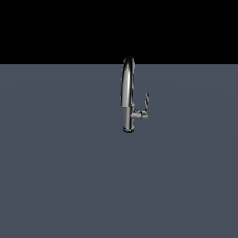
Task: Turn on the faucet by rotating a designated handle.
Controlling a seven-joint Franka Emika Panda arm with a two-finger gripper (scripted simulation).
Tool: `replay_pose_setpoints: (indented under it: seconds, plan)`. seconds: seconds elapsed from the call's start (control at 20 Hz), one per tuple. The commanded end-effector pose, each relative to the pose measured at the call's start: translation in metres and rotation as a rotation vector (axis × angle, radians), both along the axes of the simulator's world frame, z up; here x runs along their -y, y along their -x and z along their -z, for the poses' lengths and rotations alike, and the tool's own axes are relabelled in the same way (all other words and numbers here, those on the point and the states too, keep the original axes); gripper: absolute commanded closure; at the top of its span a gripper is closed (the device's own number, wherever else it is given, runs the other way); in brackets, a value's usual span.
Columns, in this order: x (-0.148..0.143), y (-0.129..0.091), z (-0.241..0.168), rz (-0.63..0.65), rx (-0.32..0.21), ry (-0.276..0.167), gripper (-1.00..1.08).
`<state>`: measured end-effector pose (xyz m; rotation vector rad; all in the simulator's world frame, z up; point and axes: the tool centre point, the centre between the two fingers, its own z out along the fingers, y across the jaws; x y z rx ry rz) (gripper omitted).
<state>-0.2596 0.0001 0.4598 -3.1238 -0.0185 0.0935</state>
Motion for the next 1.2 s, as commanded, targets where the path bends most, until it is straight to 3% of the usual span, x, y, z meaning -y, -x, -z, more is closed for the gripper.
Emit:
replay_pose_setpoints:
  seconds: [0.0,0.6,1.15]
  plan:
    - [0.000,0.000,0.000,0.000,0.000,0.000,1.08]
    - [-0.002,-0.020,0.000,0.049,-0.040,-0.045,1.08]
    - [-0.001,-0.074,0.005,0.184,-0.150,-0.167,1.08]
